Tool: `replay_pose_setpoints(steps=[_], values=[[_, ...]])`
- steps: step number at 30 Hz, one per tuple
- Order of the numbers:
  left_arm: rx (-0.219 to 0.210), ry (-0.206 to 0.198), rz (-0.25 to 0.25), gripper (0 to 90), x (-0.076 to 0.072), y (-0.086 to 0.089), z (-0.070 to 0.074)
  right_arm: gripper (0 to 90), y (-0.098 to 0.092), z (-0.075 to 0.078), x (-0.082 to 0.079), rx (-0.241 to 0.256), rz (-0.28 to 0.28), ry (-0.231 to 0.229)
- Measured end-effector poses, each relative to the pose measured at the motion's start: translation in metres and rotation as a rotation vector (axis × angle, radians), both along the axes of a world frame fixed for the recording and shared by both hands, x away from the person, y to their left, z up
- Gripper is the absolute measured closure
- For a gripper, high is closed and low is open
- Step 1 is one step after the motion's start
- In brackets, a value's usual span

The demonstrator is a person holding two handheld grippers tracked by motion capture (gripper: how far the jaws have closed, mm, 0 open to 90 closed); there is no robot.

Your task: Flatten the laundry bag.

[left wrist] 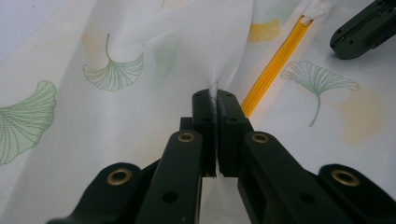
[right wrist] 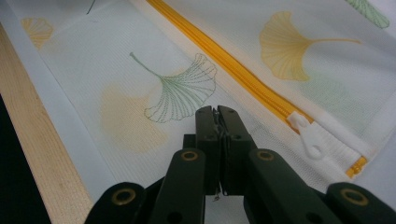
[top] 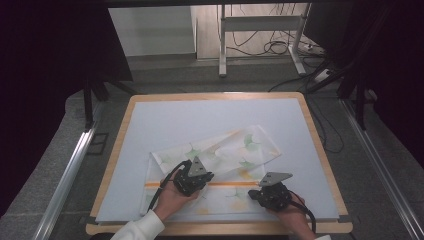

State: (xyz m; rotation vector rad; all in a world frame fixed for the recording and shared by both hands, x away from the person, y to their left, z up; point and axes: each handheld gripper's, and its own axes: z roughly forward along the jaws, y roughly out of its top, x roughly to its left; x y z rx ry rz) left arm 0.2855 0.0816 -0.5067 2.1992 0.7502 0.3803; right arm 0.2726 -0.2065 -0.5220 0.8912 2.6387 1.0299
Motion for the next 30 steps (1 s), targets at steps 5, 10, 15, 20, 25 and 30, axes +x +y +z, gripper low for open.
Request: replay_pose_setpoints(steps=[5, 10, 15, 20, 25, 30], values=[[-0.005, -0.003, 0.006, 88.5, 0.003, 0.002, 0.001, 87.2, 0.0, 0.0, 0.0, 0.001, 0.001, 0.003], [-0.014, 0.003, 0.013, 88.6, 0.006, 0.005, 0.002, 87.2, 0.0, 0.0, 0.0, 0.003, 0.0, 0.004], [-0.019, 0.007, 0.022, 88.6, 0.009, 0.007, 0.002, 87.2, 0.0, 0.0, 0.0, 0.004, 0.001, 0.005], [-0.025, 0.003, 0.032, 88.6, 0.016, 0.01, 0.007, 87.1, -0.001, 0.0, 0.0, 0.004, 0.0, 0.005], [-0.03, 0.014, 0.046, 88.6, 0.024, 0.013, 0.008, 87.2, -0.001, 0.0, 0.001, 0.006, 0.0, 0.006], [-0.041, 0.026, 0.067, 88.5, 0.03, 0.02, 0.007, 87.2, -0.001, 0.0, 0.0, 0.004, 0.002, 0.006]])
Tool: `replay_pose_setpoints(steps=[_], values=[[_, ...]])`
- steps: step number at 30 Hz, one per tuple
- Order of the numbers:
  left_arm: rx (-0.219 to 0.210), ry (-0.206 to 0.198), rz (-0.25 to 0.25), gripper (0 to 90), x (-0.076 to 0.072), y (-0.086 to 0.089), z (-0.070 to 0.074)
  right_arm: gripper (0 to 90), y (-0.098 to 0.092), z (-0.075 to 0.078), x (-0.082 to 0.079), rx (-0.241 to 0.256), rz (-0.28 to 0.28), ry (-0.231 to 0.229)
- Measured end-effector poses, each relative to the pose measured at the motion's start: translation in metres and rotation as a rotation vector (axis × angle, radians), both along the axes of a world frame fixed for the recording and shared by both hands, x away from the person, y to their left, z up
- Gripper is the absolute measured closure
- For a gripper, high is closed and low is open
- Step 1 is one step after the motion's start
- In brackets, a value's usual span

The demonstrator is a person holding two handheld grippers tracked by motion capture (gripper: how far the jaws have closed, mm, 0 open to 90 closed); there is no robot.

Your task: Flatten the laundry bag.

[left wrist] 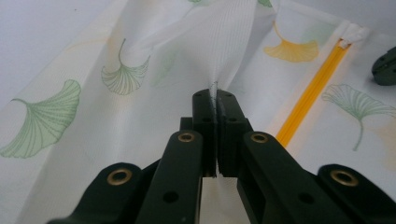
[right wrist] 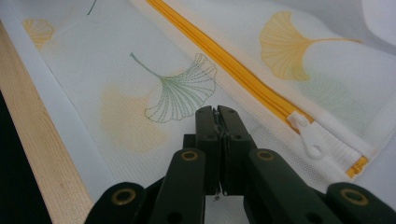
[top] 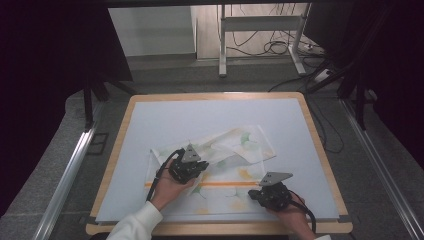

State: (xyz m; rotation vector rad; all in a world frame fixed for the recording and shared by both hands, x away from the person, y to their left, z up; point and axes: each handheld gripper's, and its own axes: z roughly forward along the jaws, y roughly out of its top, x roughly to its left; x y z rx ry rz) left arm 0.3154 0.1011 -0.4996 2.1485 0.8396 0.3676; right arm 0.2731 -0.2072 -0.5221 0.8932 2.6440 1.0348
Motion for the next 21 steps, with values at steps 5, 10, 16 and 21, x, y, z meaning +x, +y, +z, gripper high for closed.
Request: replay_pose_setpoints(steps=[5, 10, 16, 21], values=[[-0.011, 0.009, 0.017, 88.6, 0.006, 0.005, 0.0, 87.2, 0.0, 0.0, 0.0, 0.001, 0.0, 0.001], [-0.015, 0.004, 0.028, 88.6, 0.012, 0.009, 0.002, 87.2, 0.0, 0.0, 0.0, 0.002, -0.001, -0.001], [-0.015, 0.003, 0.039, 88.6, 0.016, 0.012, 0.003, 87.2, 0.0, 0.0, 0.0, 0.003, 0.001, 0.002], [-0.023, 0.011, 0.044, 88.7, 0.02, 0.015, 0.003, 87.2, 0.0, 0.0, 0.0, 0.004, 0.001, 0.002]])
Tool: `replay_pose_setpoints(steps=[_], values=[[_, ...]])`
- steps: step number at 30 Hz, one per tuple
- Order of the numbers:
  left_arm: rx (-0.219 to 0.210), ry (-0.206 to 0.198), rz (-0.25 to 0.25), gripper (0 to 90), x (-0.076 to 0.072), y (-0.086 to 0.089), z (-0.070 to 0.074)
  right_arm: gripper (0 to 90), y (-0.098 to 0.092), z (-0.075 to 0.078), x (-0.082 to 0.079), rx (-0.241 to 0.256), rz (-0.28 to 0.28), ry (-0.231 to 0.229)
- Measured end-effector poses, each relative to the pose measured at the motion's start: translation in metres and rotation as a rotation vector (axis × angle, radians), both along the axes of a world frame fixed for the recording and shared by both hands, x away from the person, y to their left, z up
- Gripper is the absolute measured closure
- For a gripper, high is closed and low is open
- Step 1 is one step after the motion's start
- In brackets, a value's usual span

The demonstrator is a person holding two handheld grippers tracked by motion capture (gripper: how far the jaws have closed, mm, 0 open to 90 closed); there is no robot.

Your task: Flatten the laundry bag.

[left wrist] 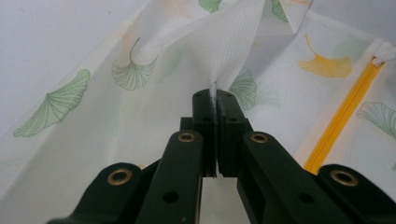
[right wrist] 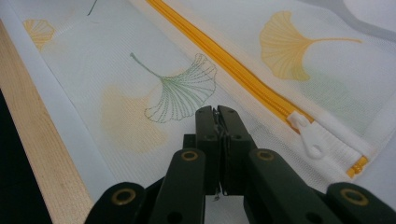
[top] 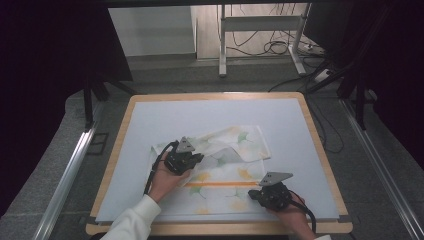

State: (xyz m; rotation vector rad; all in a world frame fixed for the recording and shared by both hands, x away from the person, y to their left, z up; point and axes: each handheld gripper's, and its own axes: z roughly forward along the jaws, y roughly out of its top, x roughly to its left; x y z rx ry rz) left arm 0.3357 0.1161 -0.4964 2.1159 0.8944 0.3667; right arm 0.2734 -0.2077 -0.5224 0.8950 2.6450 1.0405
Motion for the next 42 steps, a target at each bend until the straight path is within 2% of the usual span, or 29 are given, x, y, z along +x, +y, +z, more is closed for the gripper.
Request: replay_pose_setpoints(steps=[11, 22, 33, 42], values=[[-0.023, 0.008, 0.005, 88.9, 0.01, 0.011, 0.006, 87.2, 0.0, 0.0, 0.0, 0.005, -0.001, 0.0], [-0.035, 0.011, 0.017, 89.0, 0.03, 0.02, 0.014, 87.2, -0.001, -0.001, 0.001, 0.013, -0.001, 0.005], [0.02, -0.011, 0.042, 88.9, 0.047, 0.028, 0.024, 87.2, -0.001, -0.001, 0.001, 0.013, 0.0, 0.005], [0.04, -0.021, 0.069, 88.9, 0.058, 0.036, 0.027, 87.2, -0.001, -0.001, 0.001, 0.013, 0.0, 0.005]])
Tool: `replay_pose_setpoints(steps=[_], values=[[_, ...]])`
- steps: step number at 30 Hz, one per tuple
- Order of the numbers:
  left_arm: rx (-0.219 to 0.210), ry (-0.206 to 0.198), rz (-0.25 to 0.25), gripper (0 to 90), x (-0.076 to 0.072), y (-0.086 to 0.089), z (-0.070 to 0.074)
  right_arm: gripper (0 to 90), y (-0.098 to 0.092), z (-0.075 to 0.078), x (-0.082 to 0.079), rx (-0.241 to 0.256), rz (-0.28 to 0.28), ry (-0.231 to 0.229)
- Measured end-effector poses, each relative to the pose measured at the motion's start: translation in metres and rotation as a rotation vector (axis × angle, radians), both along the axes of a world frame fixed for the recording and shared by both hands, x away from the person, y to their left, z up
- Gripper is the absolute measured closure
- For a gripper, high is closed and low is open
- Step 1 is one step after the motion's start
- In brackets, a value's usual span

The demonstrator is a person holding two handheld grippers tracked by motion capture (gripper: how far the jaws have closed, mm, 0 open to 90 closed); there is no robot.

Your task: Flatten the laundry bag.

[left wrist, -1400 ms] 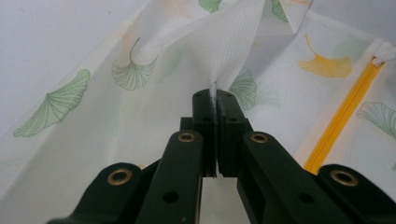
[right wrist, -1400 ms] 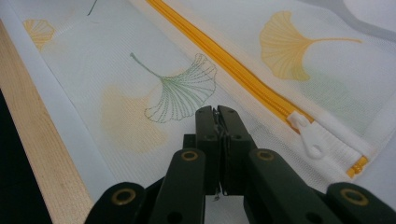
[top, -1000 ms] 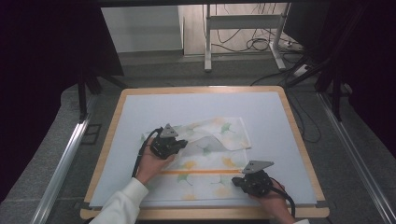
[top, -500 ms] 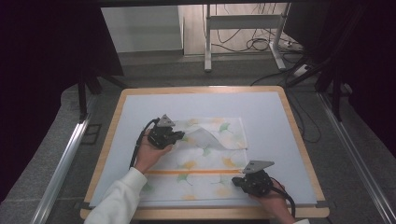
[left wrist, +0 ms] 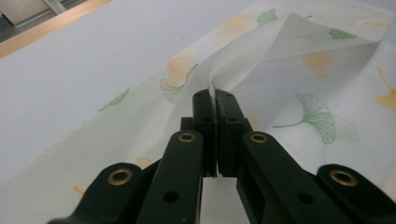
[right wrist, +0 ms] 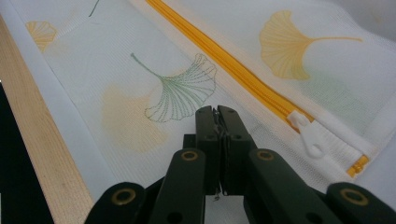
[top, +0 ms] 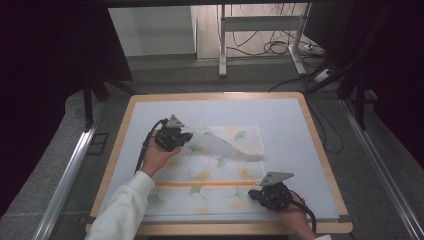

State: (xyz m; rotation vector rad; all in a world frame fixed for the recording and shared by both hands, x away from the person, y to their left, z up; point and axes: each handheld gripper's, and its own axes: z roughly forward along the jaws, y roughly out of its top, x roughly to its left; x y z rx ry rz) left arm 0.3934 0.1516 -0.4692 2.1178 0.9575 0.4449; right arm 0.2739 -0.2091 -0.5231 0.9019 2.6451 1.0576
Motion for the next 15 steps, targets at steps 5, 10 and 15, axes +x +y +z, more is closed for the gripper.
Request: replay_pose_setpoints(steps=[5, 10, 15], values=[[0.009, 0.003, 0.015, 88.8, 0.011, 0.005, 0.0, 87.2, 0.0, 0.0, 0.0, 0.0, 0.0, -0.001], [0.01, 0.009, 0.026, 88.8, 0.022, 0.009, -0.001, 87.2, 0.0, 0.0, 0.0, 0.001, 0.002, 0.0], [0.017, 0.023, 0.048, 88.7, 0.032, 0.012, -0.005, 87.2, -0.001, 0.0, 0.0, 0.001, 0.004, 0.002]])
